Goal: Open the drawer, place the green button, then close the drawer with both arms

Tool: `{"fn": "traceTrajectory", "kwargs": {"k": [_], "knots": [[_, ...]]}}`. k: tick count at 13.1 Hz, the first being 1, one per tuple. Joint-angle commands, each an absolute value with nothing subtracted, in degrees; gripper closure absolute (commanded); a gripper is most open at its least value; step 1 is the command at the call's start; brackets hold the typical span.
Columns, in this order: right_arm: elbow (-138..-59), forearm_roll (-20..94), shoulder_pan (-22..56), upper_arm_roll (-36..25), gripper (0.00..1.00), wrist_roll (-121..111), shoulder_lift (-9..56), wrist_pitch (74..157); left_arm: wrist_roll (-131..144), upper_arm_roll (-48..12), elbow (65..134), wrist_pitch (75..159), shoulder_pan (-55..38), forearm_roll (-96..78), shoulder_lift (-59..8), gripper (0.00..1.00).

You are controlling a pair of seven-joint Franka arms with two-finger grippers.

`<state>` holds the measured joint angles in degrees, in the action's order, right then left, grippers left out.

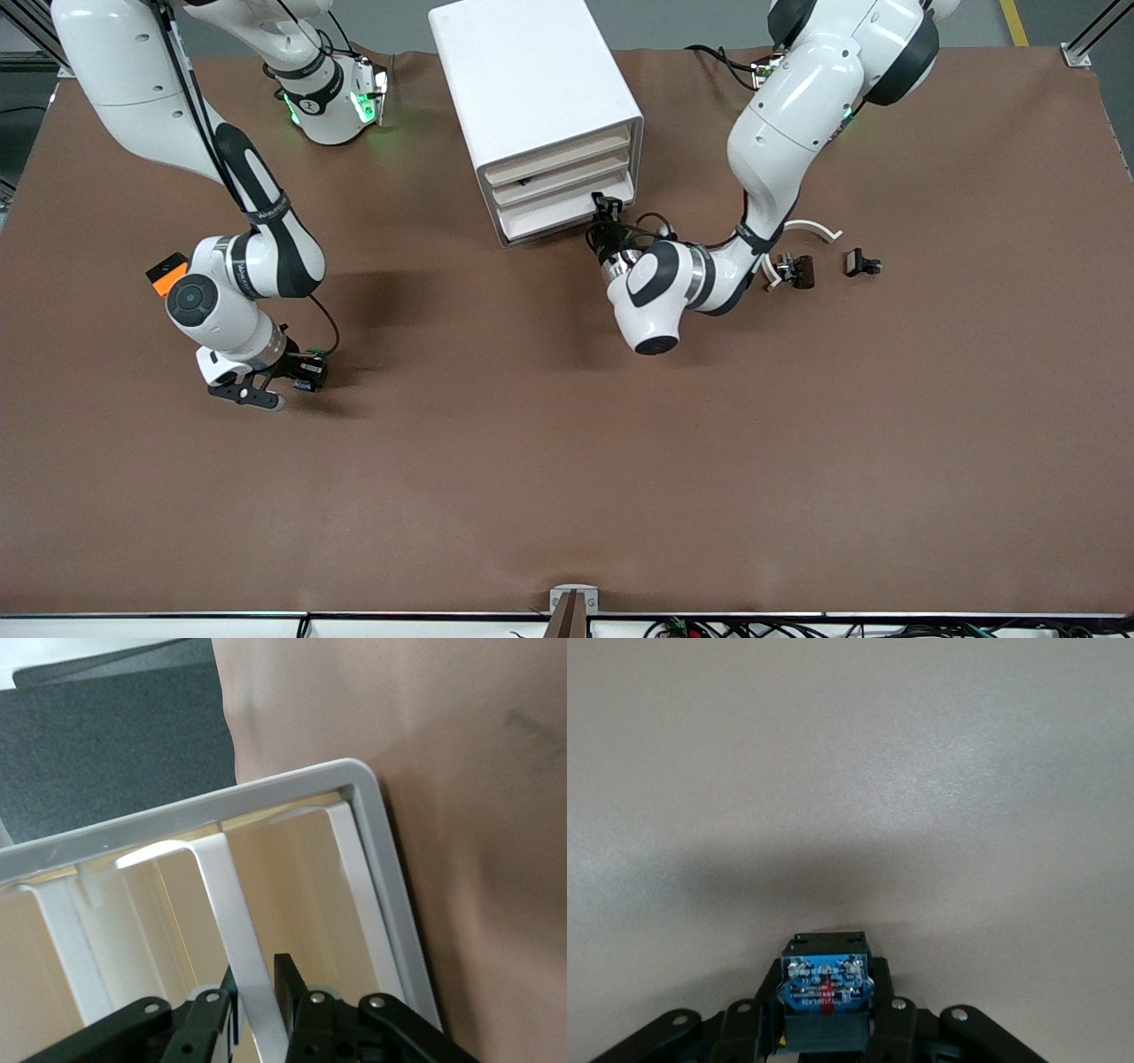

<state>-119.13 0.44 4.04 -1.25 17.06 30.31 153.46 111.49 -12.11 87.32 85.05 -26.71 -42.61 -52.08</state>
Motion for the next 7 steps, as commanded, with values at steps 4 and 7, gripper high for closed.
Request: {"fn": "traceTrajectory", "kwargs": {"k": [4,7], "knots": [[-116.20,0.79,9.12,-0.88,1.00,31.77,24.45,140.50,112.24,-11.95,83.15,86.57,-21.81,-44.03,-51.94,0.80],[-112.07,0.88,16.76,-0.88,1.00,47.59,20.05,128.18,112.15,-11.87,79.90,87.36,-19.96,-43.86,-52.03,0.78]]}}
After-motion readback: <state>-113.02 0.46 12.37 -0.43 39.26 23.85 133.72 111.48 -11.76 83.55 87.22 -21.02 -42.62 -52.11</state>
